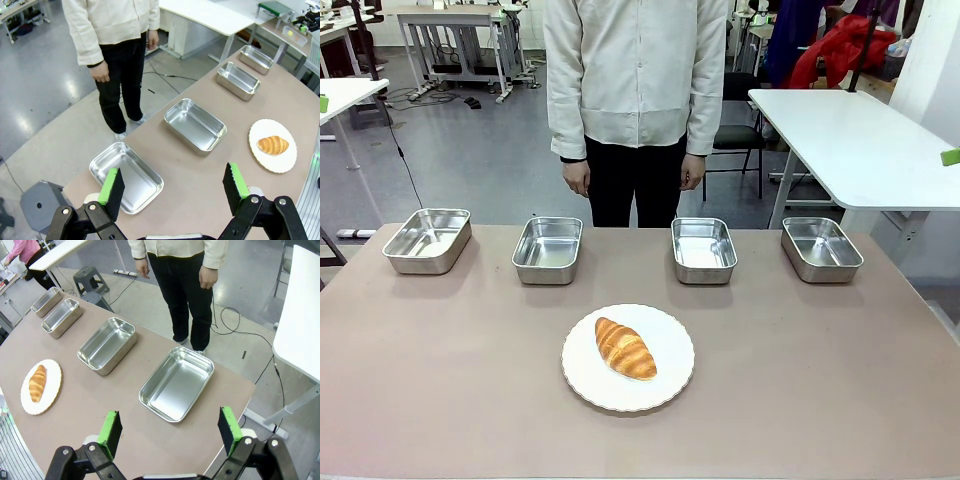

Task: Place the bread in the container.
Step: Place the Butter Roll into the Airtight Container indicated by the human.

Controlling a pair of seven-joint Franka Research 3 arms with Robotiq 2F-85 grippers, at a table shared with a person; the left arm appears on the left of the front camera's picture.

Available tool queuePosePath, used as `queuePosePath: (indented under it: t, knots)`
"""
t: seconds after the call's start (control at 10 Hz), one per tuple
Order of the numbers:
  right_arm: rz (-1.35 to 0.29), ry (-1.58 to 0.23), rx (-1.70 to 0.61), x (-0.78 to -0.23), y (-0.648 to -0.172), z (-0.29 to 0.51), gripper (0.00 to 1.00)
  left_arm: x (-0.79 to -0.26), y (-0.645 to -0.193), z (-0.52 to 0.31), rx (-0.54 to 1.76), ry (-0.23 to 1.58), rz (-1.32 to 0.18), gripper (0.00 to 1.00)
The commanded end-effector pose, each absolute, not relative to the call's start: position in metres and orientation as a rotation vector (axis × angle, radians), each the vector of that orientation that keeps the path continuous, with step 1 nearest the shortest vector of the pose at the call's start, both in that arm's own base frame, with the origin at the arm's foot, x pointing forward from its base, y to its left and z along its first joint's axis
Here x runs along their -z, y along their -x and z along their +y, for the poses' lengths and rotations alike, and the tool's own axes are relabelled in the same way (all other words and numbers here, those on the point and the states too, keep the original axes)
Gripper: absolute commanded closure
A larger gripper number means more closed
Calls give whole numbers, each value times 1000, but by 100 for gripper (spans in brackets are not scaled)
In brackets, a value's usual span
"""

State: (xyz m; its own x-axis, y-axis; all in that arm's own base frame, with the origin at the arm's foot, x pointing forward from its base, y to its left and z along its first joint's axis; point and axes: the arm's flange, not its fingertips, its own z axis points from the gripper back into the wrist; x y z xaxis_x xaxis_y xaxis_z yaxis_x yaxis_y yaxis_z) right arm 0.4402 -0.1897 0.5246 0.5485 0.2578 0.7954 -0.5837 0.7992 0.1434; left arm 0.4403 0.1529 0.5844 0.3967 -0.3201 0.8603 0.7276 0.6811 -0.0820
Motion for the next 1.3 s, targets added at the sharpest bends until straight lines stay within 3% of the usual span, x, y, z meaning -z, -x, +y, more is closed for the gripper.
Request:
queuePosePath:
  t: [0.0,1.2]
  knots:
    - [-870,-431,-515,-524,-442,-190,0,-586,-441,153,705,505,-958,0]
    - [-870,-431,-515,-524,-442,-190,0,-586,-441,153,705,505,-958,0]
